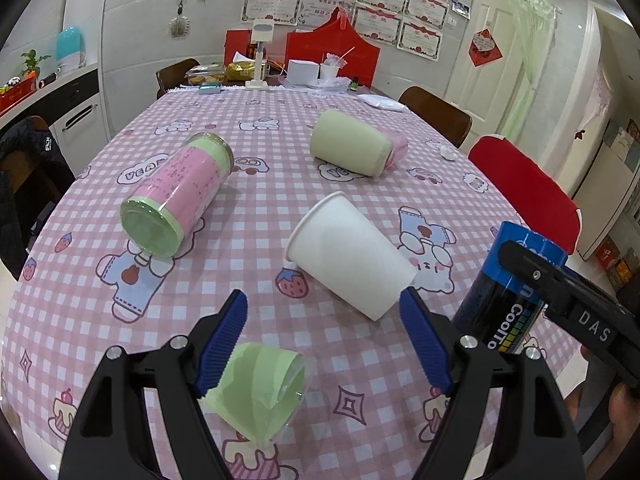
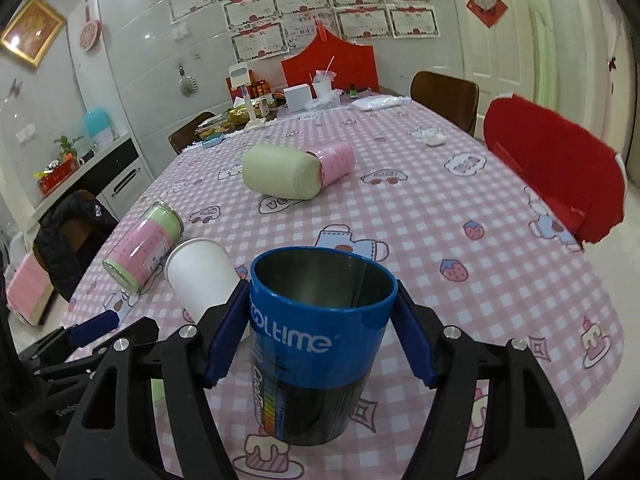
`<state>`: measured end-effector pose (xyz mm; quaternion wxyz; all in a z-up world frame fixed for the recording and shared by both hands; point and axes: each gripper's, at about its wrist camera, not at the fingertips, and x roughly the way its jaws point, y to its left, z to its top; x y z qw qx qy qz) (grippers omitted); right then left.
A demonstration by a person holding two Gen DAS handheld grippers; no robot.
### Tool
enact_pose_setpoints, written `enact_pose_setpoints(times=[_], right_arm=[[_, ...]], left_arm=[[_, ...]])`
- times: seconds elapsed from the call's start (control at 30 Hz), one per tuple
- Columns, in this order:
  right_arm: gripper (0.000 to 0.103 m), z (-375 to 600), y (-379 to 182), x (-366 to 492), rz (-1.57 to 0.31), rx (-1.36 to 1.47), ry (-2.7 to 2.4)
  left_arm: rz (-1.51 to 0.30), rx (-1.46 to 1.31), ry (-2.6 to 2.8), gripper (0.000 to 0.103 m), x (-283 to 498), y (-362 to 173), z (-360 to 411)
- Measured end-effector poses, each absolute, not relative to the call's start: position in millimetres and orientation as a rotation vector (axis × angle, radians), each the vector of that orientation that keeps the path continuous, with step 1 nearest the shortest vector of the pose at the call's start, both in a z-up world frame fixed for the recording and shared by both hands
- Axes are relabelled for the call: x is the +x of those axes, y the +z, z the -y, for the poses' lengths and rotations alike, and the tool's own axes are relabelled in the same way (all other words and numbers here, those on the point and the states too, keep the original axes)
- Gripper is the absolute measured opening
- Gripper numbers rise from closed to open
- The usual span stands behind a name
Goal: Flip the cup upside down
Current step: 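Rotate the held can with the right gripper so its open end faces up, then lower the upright can onto the tablecloth and open the right gripper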
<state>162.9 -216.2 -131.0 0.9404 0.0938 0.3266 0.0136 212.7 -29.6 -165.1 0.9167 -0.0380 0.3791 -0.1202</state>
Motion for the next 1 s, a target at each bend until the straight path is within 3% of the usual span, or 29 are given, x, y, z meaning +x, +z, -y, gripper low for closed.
enact_pose_setpoints(times=[1.0], right_arm=[[0.068, 194.0, -135.2, 146.7, -0.604, 0.035, -0.018]], left_arm=[[-0.749, -0.062, -0.204, 0.077, 194.7, -152.3, 27.6]])
